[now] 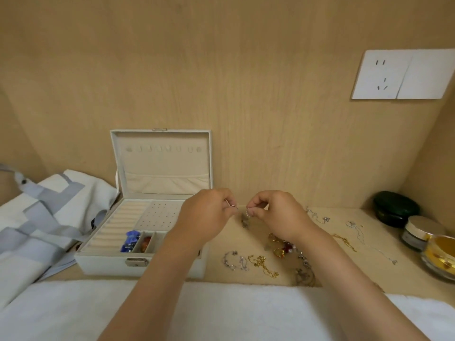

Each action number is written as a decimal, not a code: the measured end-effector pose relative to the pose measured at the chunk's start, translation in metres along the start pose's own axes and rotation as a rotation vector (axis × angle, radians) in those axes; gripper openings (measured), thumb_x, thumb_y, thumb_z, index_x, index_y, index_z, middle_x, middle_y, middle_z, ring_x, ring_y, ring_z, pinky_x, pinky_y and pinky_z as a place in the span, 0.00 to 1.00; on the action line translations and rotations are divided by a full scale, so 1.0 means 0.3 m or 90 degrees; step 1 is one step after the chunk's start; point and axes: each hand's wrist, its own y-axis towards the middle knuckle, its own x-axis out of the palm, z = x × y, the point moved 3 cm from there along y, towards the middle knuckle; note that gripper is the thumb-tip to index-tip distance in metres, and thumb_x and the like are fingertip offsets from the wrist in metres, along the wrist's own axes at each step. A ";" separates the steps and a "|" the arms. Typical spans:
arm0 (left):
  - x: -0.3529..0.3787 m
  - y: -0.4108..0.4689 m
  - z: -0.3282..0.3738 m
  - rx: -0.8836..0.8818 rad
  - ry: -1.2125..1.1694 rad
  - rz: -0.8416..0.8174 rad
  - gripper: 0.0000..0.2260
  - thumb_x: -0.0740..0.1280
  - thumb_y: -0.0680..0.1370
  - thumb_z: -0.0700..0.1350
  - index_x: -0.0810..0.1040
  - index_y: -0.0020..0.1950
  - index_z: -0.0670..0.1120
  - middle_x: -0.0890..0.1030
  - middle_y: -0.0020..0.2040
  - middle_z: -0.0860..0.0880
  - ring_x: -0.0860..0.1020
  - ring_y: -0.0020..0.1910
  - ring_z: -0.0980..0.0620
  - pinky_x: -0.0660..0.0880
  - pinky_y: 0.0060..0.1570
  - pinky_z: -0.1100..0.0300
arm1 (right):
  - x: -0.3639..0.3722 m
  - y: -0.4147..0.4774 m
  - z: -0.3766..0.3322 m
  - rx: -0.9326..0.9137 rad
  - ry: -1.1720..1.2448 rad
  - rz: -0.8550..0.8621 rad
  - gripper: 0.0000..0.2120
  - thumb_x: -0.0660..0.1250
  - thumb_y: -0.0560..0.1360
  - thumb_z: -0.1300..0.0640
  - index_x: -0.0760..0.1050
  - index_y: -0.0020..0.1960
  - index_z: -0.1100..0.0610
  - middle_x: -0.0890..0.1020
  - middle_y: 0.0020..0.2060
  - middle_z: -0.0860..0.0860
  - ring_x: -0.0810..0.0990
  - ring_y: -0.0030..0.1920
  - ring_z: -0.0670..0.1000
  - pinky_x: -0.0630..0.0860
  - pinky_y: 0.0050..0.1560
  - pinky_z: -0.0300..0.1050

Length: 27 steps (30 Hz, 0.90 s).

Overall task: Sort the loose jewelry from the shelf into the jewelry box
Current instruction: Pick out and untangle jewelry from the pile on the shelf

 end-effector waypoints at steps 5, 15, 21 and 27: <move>-0.109 -0.049 -0.144 -0.066 -0.011 0.010 0.02 0.70 0.76 0.53 0.80 0.44 0.57 0.81 0.39 0.59 0.77 0.40 0.61 0.70 0.38 0.61 | 0.064 0.009 -0.137 -0.021 0.053 0.006 0.03 0.74 0.73 0.50 0.82 0.42 0.47 0.83 0.39 0.42 0.79 0.38 0.41 0.79 0.47 0.46; -0.252 -0.125 -0.382 -0.132 0.011 0.013 0.05 0.70 0.76 0.50 0.85 0.43 0.54 0.84 0.41 0.58 0.78 0.41 0.60 0.69 0.34 0.70 | 0.254 0.103 -0.428 -0.077 0.123 -0.028 0.02 0.75 0.72 0.51 0.83 0.40 0.46 0.84 0.39 0.41 0.81 0.45 0.41 0.79 0.53 0.48; -0.254 -0.139 -0.463 -0.116 0.008 0.007 0.06 0.69 0.76 0.53 0.85 0.44 0.56 0.83 0.40 0.56 0.78 0.40 0.59 0.71 0.38 0.65 | 0.365 0.168 -0.489 -0.038 0.155 -0.054 0.06 0.75 0.72 0.54 0.84 0.39 0.44 0.85 0.39 0.39 0.82 0.45 0.39 0.79 0.54 0.45; -0.260 -0.142 -0.537 -0.133 -0.118 0.041 0.09 0.65 0.80 0.50 0.83 0.56 0.59 0.82 0.48 0.60 0.78 0.46 0.62 0.77 0.52 0.59 | 0.423 0.187 -0.494 -0.020 0.219 -0.090 0.03 0.75 0.73 0.56 0.87 0.43 0.49 0.86 0.39 0.43 0.82 0.42 0.38 0.75 0.47 0.32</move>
